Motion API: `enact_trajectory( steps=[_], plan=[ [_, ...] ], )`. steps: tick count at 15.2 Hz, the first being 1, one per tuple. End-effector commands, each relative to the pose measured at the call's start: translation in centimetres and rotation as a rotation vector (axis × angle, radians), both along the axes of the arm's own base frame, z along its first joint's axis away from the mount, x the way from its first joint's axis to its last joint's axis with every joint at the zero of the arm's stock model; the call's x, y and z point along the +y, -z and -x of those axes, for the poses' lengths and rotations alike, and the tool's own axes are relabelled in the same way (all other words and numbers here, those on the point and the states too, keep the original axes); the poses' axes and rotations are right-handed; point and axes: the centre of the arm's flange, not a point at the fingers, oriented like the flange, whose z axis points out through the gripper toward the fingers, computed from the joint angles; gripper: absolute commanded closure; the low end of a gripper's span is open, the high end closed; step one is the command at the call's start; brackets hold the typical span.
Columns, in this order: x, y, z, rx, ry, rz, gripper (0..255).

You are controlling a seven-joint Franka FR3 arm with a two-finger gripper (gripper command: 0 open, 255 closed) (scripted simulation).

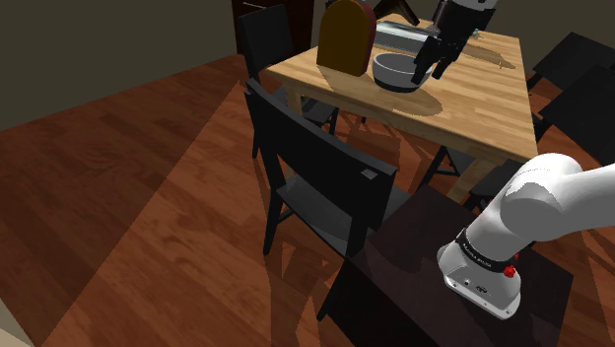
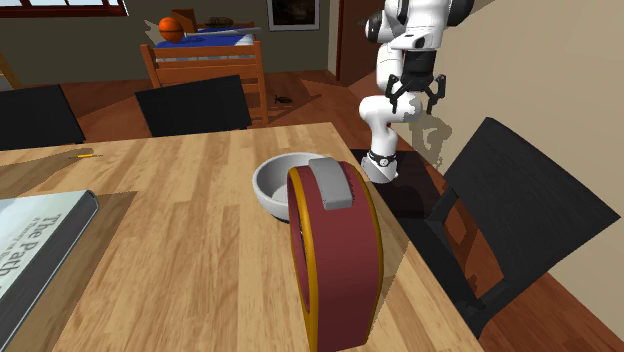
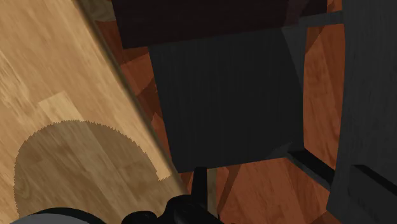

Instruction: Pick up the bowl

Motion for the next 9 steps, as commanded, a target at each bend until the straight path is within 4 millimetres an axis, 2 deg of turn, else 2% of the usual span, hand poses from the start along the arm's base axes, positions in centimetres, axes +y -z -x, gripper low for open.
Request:
enact_trajectory(
  steps=[1, 9],
  plan=[
    [0.0, 0.0, 0.0, 0.000, 0.000, 0.000, 0],
    [-6.4, 2.2, -7.6, 0.018, -0.036, 0.058, 0]
  ],
)
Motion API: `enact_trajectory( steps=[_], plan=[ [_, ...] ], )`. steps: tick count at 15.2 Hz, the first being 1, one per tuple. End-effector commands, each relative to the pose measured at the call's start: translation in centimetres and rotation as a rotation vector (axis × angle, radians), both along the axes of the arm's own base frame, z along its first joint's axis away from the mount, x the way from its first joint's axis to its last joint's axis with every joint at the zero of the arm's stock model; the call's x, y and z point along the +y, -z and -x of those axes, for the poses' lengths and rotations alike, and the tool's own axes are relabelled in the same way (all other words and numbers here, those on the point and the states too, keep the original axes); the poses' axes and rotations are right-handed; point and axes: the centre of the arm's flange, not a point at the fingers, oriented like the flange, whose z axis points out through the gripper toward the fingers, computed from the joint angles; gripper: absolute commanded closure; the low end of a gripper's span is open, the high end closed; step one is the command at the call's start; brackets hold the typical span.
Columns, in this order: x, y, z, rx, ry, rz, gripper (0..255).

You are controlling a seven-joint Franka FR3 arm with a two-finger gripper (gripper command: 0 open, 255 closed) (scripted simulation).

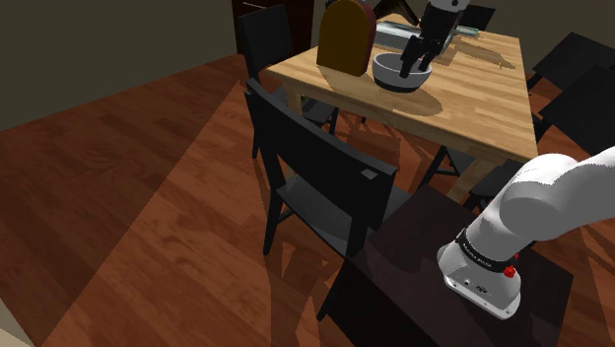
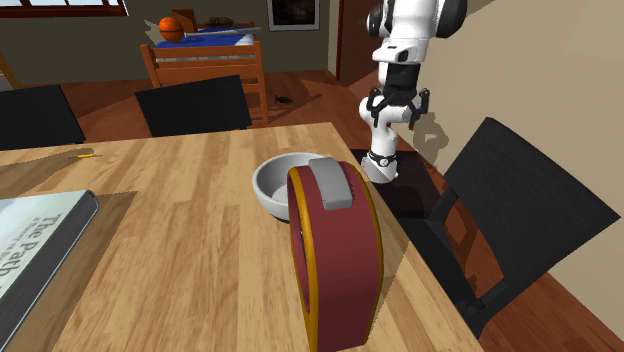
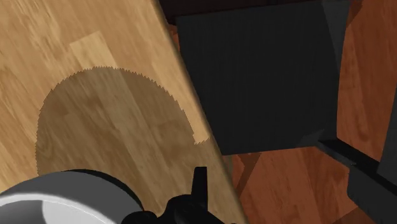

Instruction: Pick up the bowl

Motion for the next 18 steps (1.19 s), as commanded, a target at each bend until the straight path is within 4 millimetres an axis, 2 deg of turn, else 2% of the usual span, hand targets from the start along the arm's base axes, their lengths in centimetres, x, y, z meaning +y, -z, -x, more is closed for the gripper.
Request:
enact_trajectory(
  steps=[1, 14, 18],
  plan=[
    [-1.9, 0.8, -2.0, 0.005, -0.010, 0.016, 0],
    [-12.0, 3.8, -14.8, 0.034, -0.068, 0.109, 0],
    [-12.3, 5.5, -15.2, 0.035, -0.070, 0.112, 0]
  ],
)
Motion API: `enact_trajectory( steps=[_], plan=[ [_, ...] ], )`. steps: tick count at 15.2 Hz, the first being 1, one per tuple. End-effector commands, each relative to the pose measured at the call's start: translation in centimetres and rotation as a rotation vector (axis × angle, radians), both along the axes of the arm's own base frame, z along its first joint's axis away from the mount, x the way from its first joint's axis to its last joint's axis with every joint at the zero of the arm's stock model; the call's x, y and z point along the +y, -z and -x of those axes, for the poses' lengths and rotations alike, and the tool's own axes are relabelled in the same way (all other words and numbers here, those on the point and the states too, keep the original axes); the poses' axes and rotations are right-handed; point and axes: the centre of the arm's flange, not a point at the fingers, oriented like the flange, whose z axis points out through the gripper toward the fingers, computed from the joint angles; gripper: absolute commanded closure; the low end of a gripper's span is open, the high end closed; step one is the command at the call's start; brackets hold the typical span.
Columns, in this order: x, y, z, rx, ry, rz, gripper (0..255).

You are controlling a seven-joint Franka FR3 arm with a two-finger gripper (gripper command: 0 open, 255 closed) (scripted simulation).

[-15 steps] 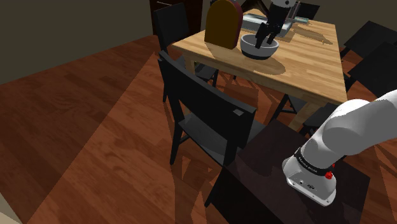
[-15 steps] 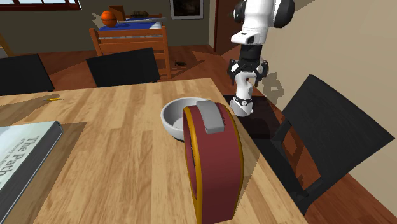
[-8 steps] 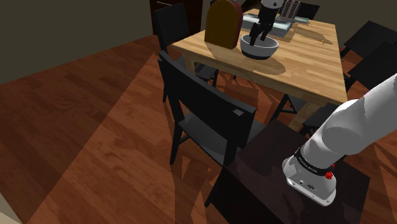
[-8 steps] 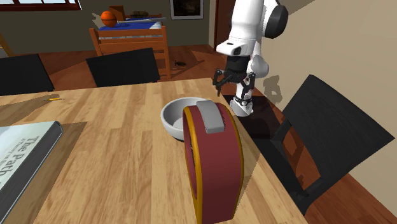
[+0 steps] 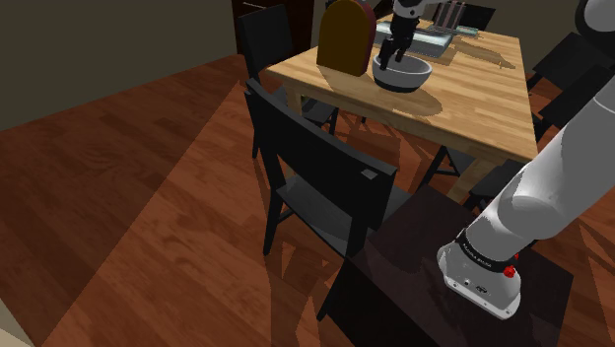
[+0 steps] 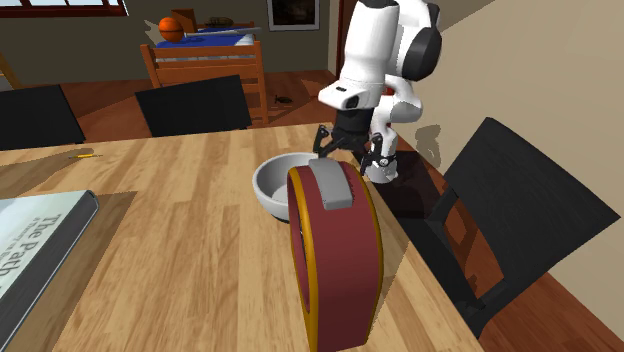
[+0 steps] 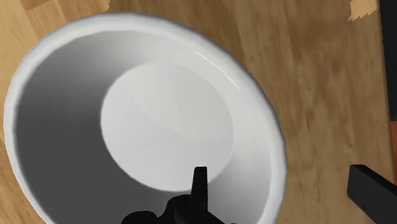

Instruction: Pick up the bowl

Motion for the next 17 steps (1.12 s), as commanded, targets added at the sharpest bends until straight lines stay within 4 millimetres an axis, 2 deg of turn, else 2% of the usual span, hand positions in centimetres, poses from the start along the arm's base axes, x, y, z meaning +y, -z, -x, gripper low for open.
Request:
enact_trajectory(
  steps=[1, 4, 6, 7, 16, 17],
  plan=[
    [-0.2, 1.0, -0.1, 0.000, -0.001, 0.001, 0],
    [-0.2, 2.6, -0.1, 0.000, -0.001, 0.001, 0],
    [-0.2, 2.9, -0.1, 0.000, -0.001, 0.001, 0],
    [-0.2, 2.9, -0.1, 0.000, -0.001, 0.001, 255],
    [-0.2, 2.9, -0.1, 0.000, -0.001, 0.001, 255],
    [-0.2, 2.3, -0.1, 0.000, -0.001, 0.001, 255]
  ],
)
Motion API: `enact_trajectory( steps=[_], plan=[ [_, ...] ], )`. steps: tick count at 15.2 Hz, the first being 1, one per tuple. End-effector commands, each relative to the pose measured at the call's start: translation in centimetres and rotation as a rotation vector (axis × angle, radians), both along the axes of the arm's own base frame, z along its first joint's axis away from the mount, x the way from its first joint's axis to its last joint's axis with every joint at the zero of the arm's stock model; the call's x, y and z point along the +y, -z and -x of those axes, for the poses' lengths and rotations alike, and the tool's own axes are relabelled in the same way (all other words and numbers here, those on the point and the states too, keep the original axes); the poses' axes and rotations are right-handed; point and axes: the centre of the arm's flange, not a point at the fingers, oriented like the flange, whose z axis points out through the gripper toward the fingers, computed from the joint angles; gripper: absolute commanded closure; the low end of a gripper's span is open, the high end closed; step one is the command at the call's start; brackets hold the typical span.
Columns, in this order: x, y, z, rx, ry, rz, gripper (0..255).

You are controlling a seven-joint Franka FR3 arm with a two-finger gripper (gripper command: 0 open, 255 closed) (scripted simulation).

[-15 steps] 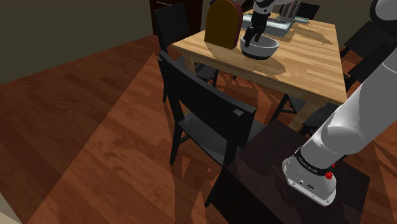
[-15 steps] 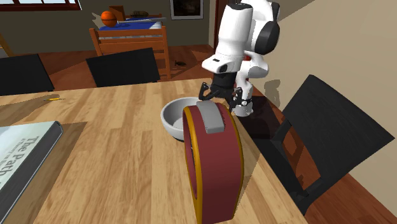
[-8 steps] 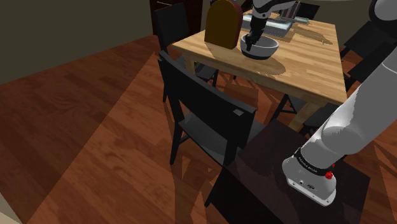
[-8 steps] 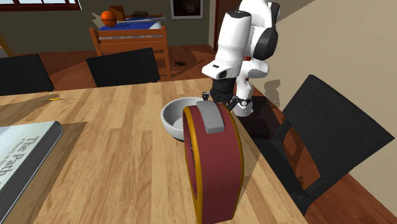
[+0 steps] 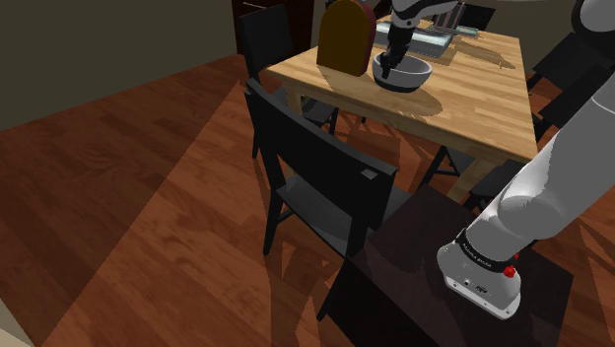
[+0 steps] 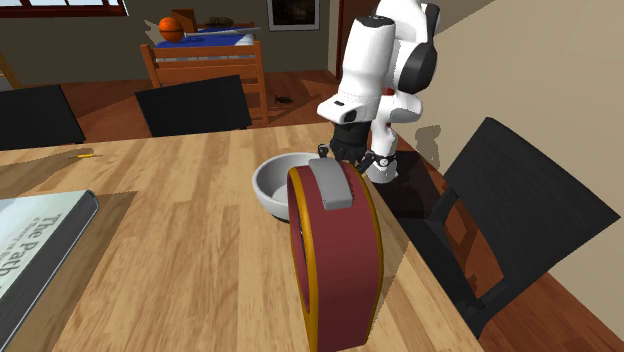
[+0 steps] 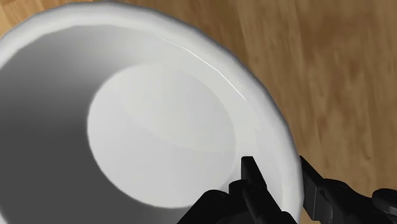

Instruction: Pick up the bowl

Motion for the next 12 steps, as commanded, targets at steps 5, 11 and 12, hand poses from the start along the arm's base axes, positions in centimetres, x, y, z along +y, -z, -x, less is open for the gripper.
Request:
enact_trajectory(
  steps=[5, 11, 12],
  plan=[
    [0.0, -3.0, 0.0, 0.000, 0.000, 0.000, 255],
    [0.0, -6.1, 0.0, 0.000, 0.000, 0.000, 255],
    [0.0, -6.7, 0.0, 0.000, 0.000, 0.000, 255]
  ],
)
